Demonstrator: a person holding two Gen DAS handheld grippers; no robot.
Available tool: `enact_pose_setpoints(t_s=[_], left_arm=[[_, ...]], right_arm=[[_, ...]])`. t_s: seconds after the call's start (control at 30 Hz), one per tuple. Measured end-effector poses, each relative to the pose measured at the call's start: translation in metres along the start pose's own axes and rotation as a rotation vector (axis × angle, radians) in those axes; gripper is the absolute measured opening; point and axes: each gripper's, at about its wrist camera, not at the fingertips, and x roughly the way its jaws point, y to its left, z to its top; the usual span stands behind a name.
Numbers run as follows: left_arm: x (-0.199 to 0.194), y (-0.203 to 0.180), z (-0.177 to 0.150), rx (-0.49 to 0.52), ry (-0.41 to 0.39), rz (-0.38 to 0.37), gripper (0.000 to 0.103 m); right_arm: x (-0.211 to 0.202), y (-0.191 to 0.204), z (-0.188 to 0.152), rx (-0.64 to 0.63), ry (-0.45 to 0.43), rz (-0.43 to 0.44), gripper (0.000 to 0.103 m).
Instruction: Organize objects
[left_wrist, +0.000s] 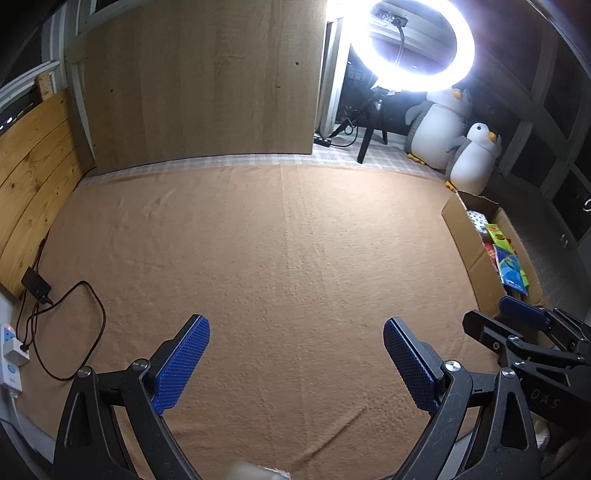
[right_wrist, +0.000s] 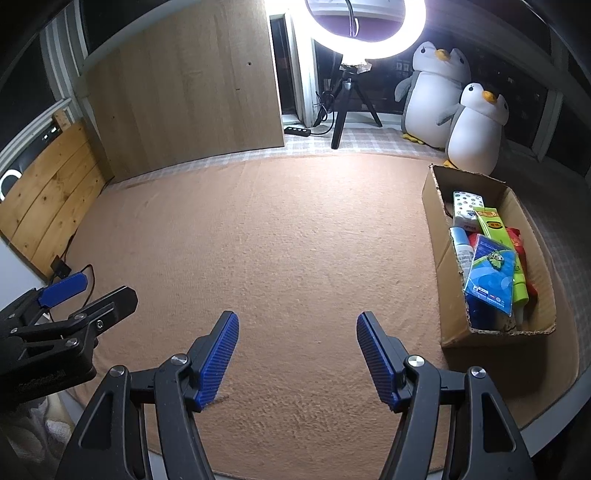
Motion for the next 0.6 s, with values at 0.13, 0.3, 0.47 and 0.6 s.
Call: enact_pose_setpoints(t_s=[0.13, 0.3, 0.47, 0.6], left_arm=[[0.0012, 0.0034, -0.0006, -0.005, 0.001, 0.015, 0.097], [0.0033, 0.0049, -0.0013, -0.001, 0.004, 0.026, 0.097], [0.0033, 0.0051, -0.0029, -0.002, 0.007, 0.03, 0.097], [0.0027, 0.0053, -0.0048, -0.006, 0.009, 0.035, 0.098]], right_arm=[[-0.0006, 0.0007, 0.0008, -0.003, -0.004, -0.003, 0.063], [-0.0014, -0.001, 0.0005, 0.007, -0.003, -0.002, 0.063], [-0.002, -0.0018, 0.0001, 0.007, -0.002, 0.0, 0.063], [-0.0025, -0.002, -0.0002, 0.007, -0.002, 0.001, 0.063]])
